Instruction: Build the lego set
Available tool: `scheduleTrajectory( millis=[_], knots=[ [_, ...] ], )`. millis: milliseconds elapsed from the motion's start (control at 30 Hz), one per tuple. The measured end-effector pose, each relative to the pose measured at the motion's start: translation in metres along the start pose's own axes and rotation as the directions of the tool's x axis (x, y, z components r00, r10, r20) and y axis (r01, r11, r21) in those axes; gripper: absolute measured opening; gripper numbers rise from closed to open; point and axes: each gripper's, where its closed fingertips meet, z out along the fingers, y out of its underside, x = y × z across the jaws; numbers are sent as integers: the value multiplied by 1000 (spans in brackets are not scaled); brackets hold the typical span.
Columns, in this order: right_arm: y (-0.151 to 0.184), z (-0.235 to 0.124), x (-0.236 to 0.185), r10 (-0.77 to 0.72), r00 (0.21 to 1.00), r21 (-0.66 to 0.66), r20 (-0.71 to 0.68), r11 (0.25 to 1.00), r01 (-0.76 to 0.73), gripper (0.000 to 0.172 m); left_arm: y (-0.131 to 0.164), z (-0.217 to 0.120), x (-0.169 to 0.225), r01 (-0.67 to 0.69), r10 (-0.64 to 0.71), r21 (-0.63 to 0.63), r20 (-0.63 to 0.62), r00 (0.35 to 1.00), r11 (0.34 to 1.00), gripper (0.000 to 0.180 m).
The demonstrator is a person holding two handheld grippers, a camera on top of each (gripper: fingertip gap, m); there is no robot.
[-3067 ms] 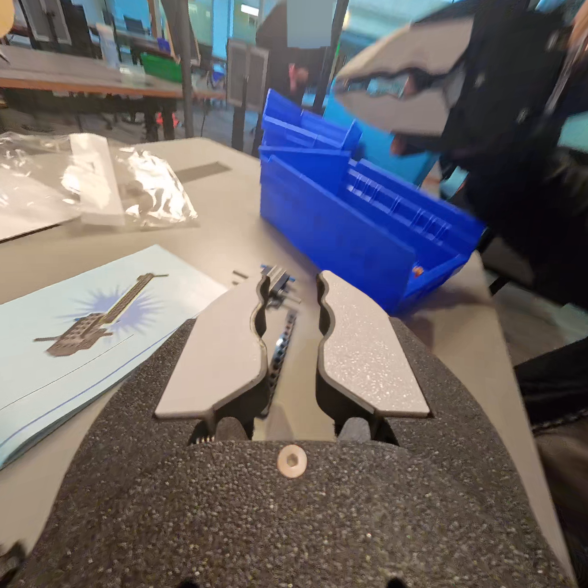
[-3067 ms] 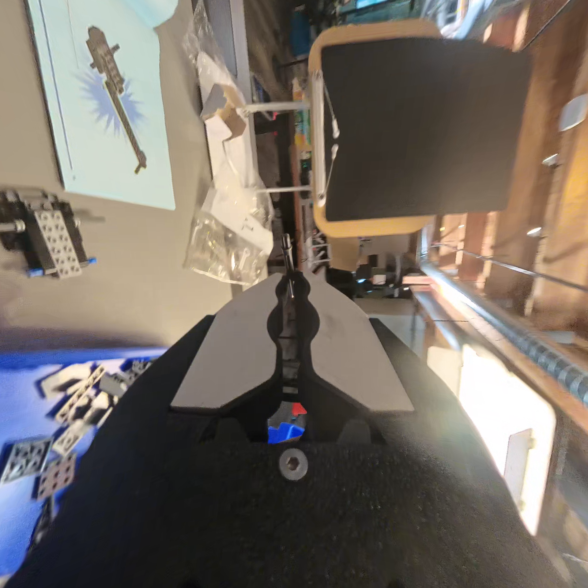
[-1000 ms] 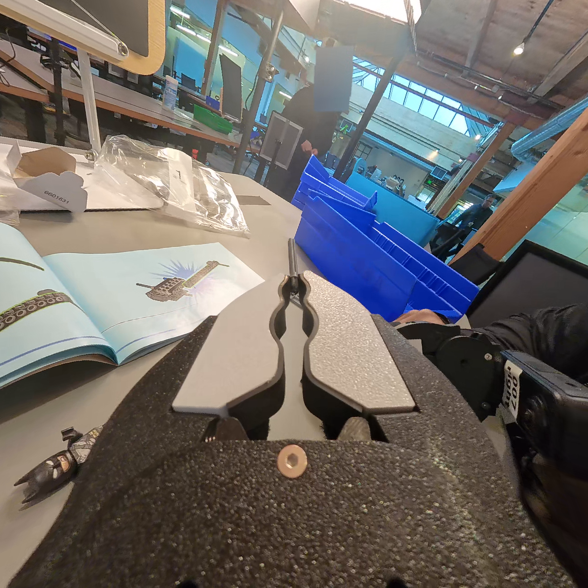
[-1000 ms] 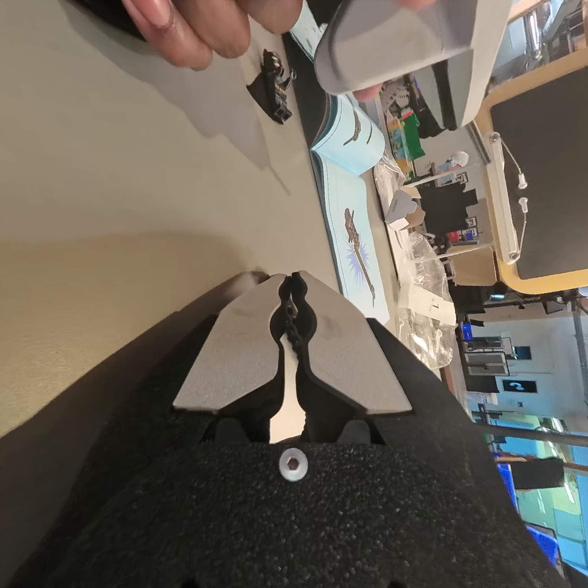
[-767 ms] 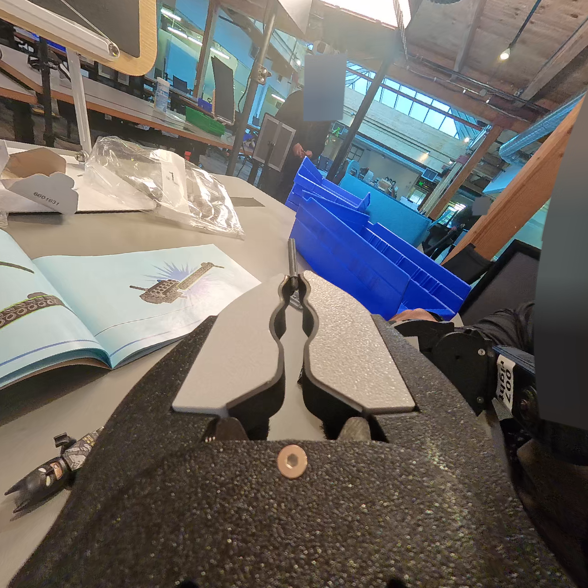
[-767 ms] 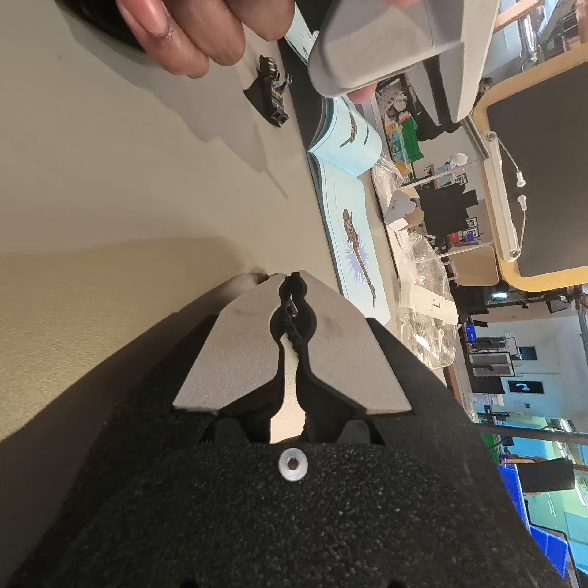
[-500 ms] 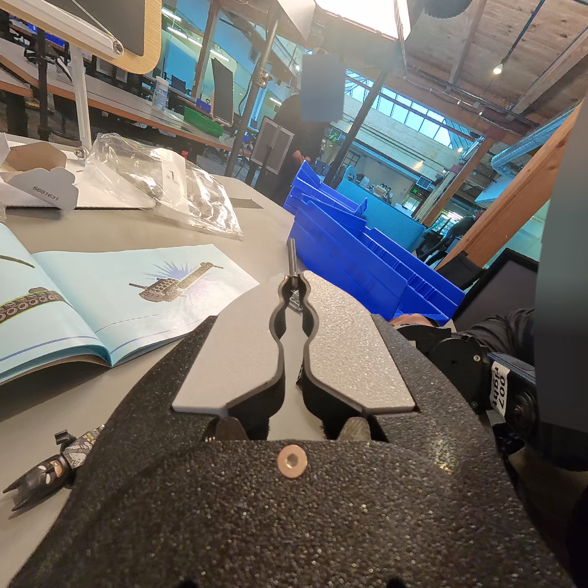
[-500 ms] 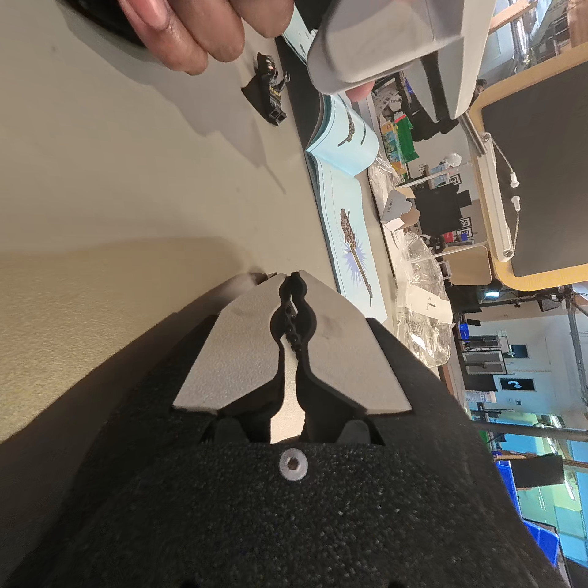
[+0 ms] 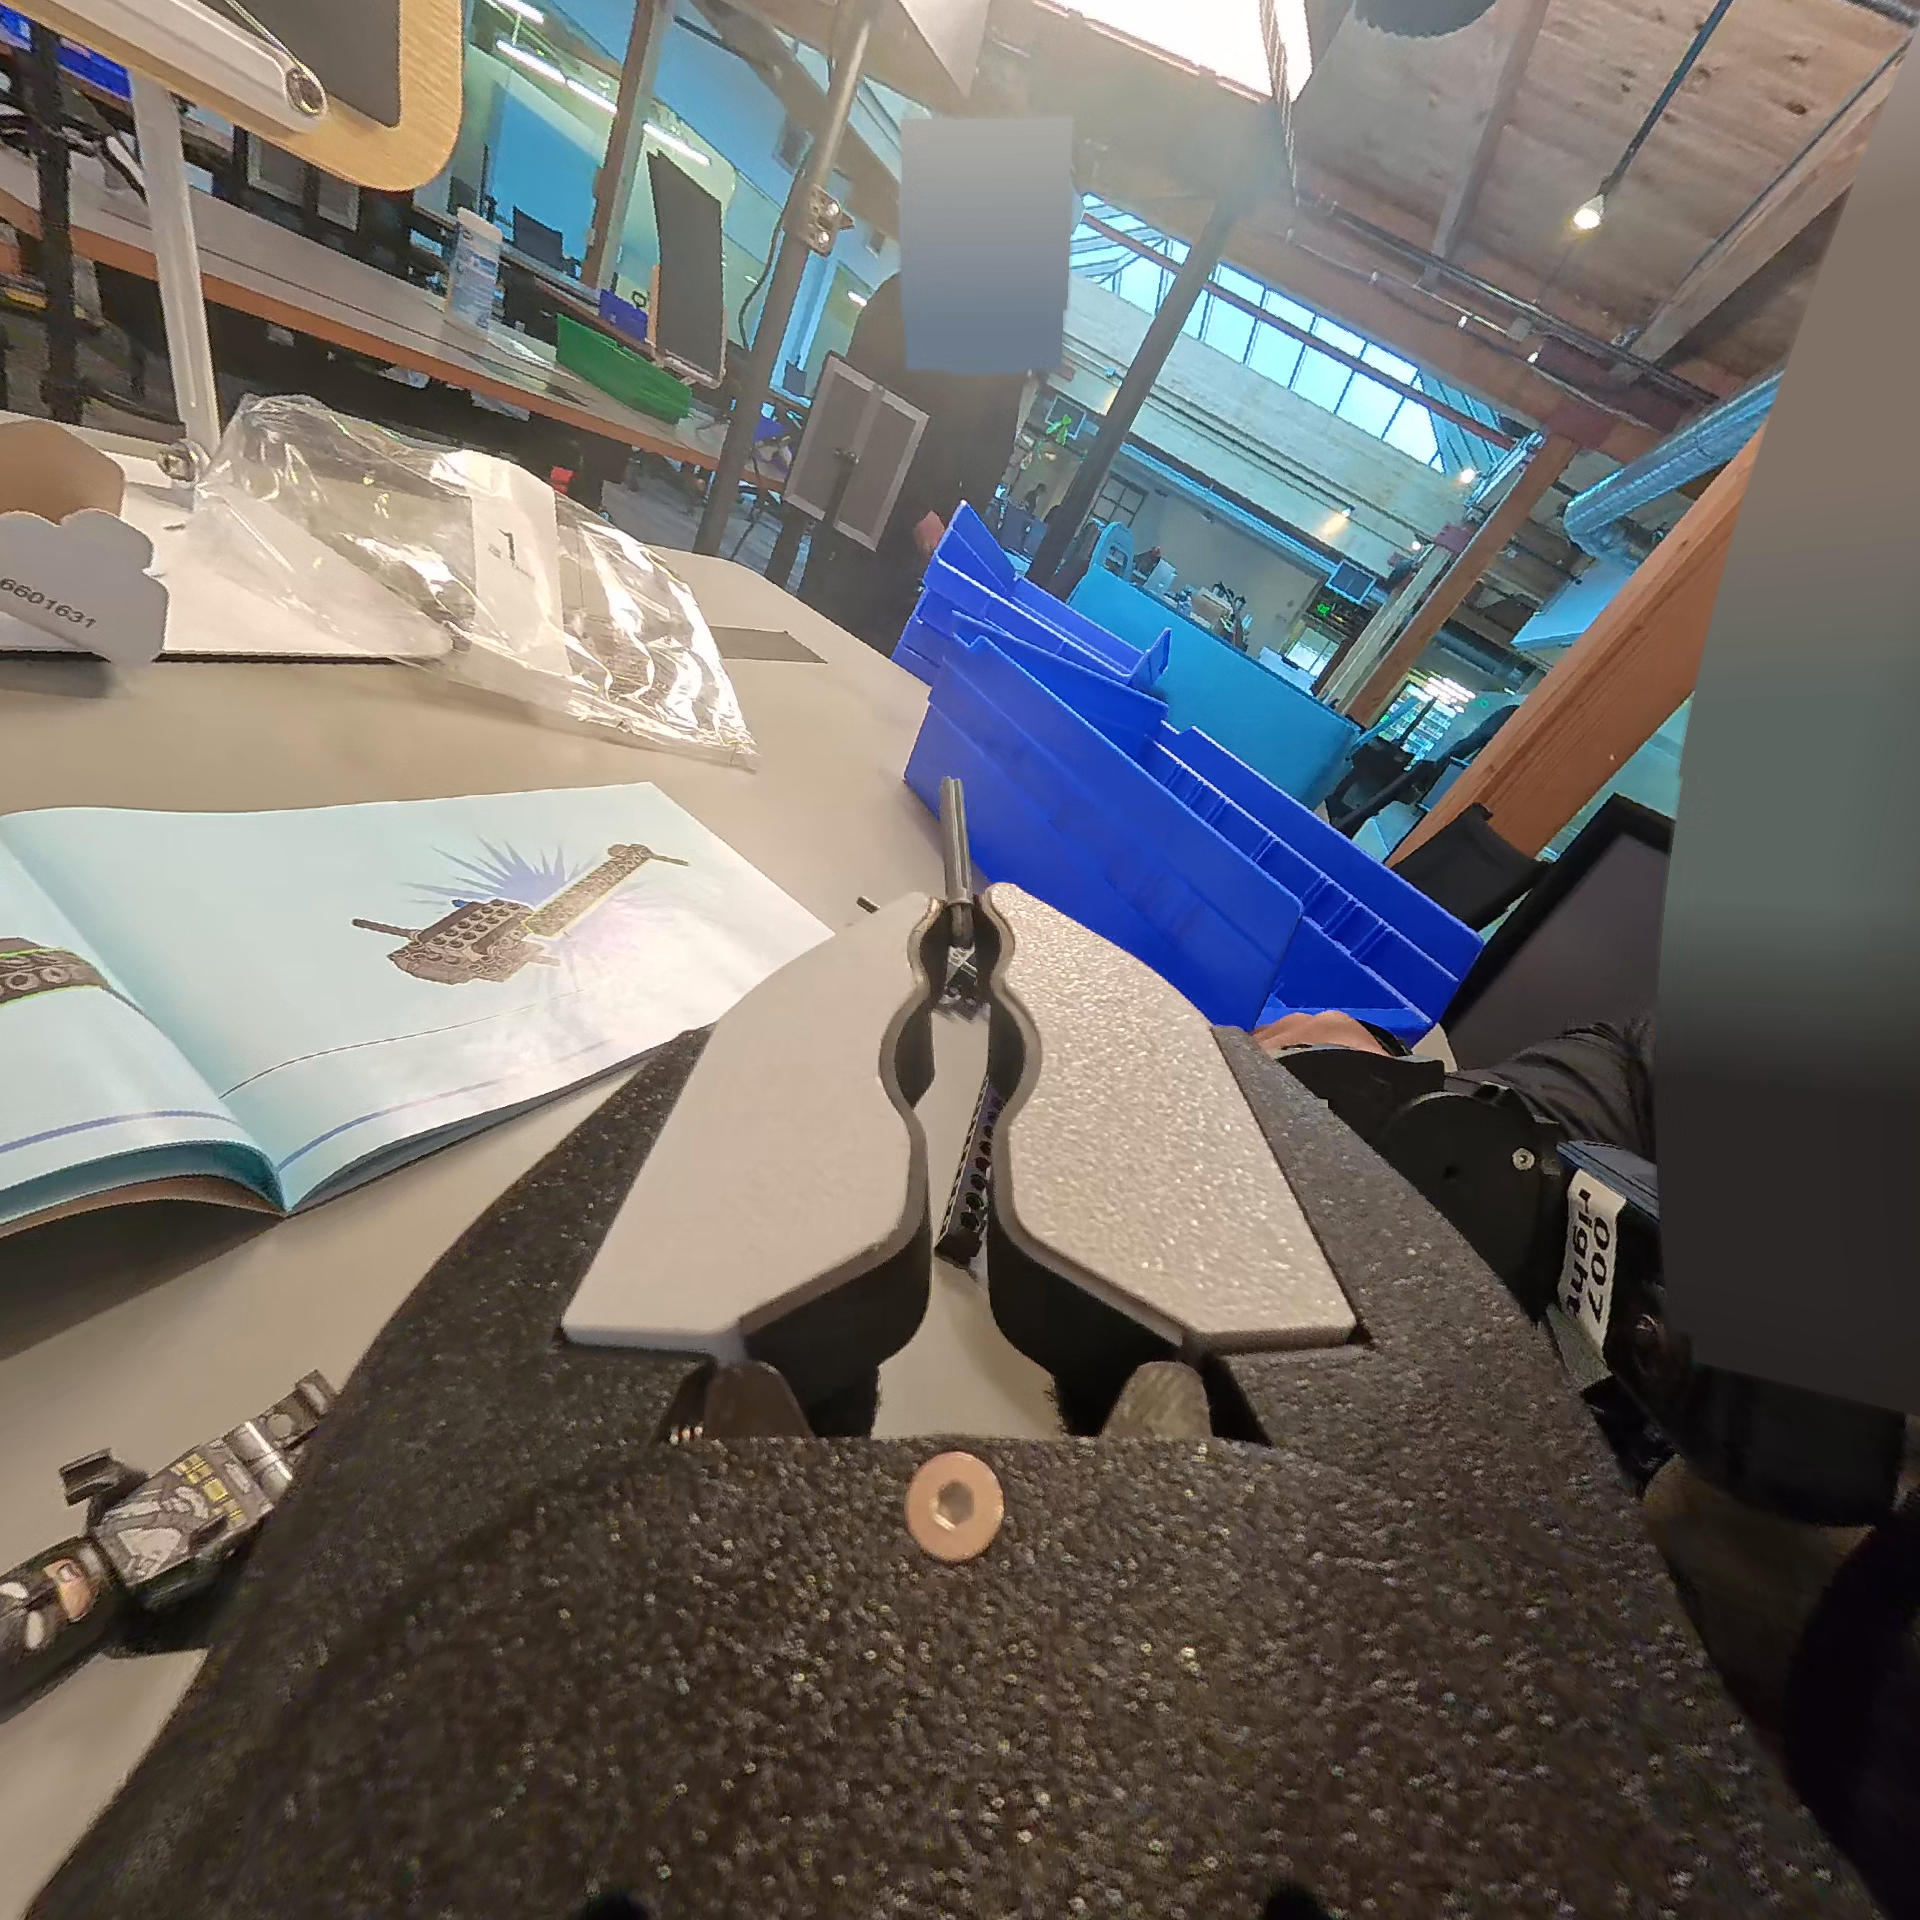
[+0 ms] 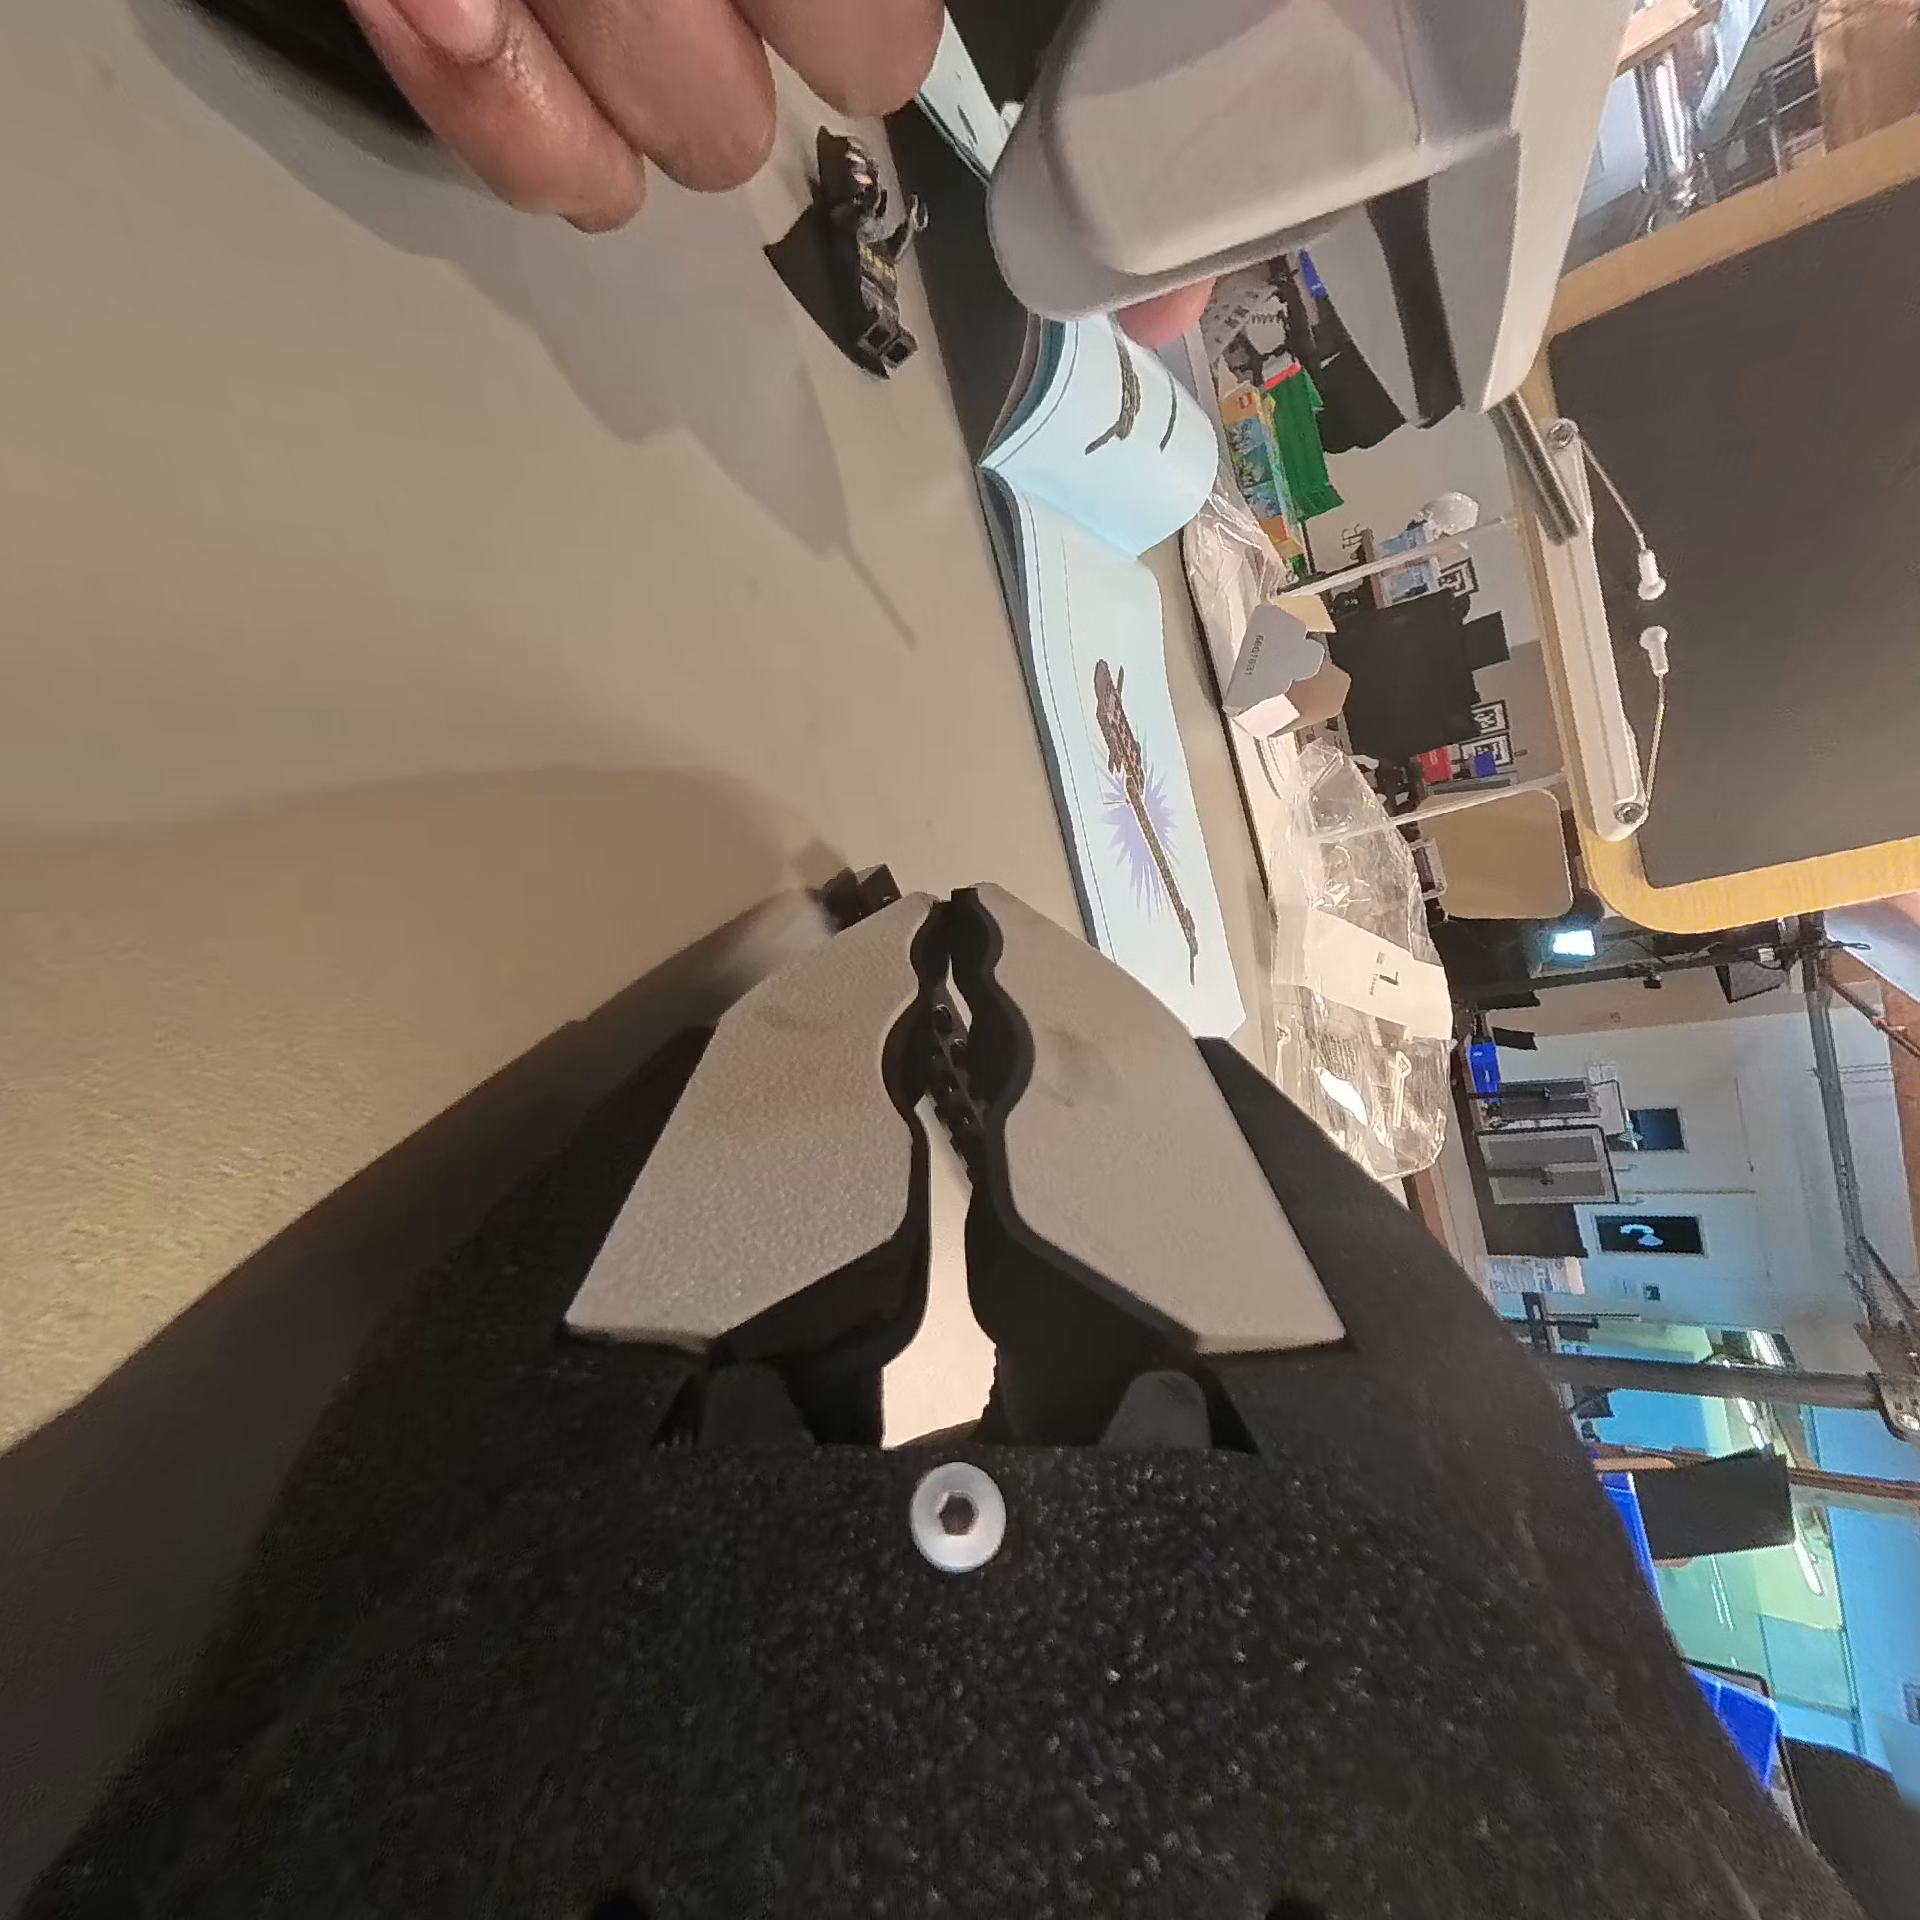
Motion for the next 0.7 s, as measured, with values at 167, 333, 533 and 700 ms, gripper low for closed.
scheduleTrajectory(
  millis=[167,333,533,700],
  knots=[
    [1,0,0,3,1000,-4,-1,1000,-3,0,3,2,2,-11,11,-16,-1,1000,1000,4],
    [2,0,1,6,1000,-7,0,1000,-6,0,17,6,-2,-34,41,-126,58,997,991,5],
    [2,-1,1,6,1000,-6,1,1000,-6,0,63,5,-16,-70,155,-460,151,976,885,5],
    [3,-1,0,6,1000,-6,1,1000,-6,0,90,0,-20,-71,211,-624,154,965,778,5]
  ],
)
